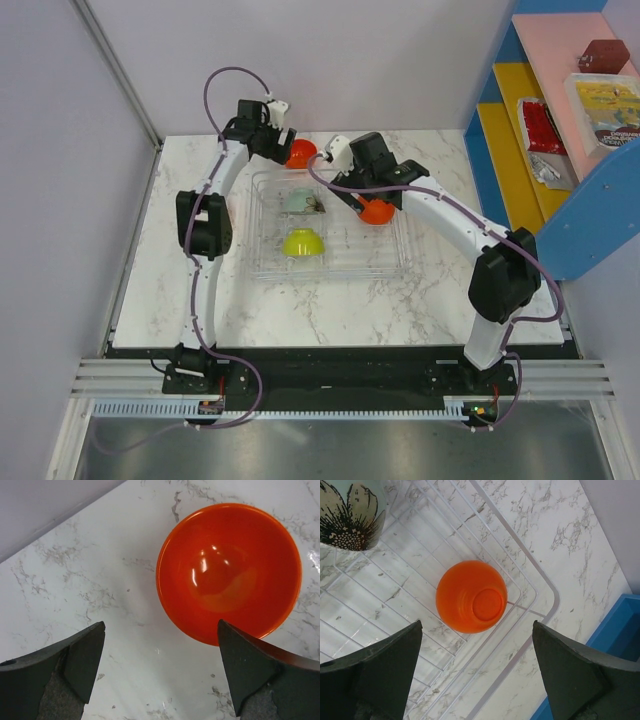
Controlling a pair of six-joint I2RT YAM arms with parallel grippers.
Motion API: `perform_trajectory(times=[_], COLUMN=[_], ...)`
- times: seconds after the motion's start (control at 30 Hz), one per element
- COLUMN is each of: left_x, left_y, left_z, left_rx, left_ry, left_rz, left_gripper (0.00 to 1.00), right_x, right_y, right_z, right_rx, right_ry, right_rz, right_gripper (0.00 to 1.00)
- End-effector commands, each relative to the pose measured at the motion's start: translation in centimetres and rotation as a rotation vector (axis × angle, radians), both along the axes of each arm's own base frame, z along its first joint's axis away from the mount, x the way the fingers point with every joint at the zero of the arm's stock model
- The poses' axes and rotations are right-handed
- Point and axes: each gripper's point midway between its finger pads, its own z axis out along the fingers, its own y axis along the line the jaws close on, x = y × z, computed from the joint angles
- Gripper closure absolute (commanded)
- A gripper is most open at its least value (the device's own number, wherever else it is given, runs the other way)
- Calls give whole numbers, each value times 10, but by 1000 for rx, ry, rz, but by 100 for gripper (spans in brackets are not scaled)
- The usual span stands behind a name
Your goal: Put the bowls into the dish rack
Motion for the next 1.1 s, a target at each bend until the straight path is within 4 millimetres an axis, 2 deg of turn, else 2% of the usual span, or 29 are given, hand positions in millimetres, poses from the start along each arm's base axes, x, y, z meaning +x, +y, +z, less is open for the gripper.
perform_trajectory(times=[0.0,0.03,0.33,0.4,0.6,0.83,0.93,0.97,1.03,1.07], left_x=[17,18,26,26,24,23,22,21,21,21], left_y=[0,0,-1,-2,-5,-14,-19,-21,-22,-24], left_z=[5,-1,-6,-11,-24,-28,-28,-28,-30,-30], left_rx=[94,101,130,135,141,118,106,103,99,97], left_ry=[-84,-79,-107,-101,-81,-73,-72,-71,-69,-68], left_rz=[6,7,23,21,1,-28,-35,-38,-40,-44], left_gripper=[0,0,0,3,15,23,30,36,41,47], right_x=[-8,-9,-13,-14,-16,-20,-20,-20,-19,-20], right_y=[4,5,5,6,7,8,8,8,8,9], right_z=[26,26,29,31,40,46,46,47,47,49], right_rx=[78,80,105,112,138,160,162,162,168,170], right_ry=[-37,-36,-35,-38,-49,-53,-52,-54,-55,-57], right_rz=[11,10,15,18,19,27,25,24,22,23], right_gripper=[2,2,2,2,2,2,2,2,2,2])
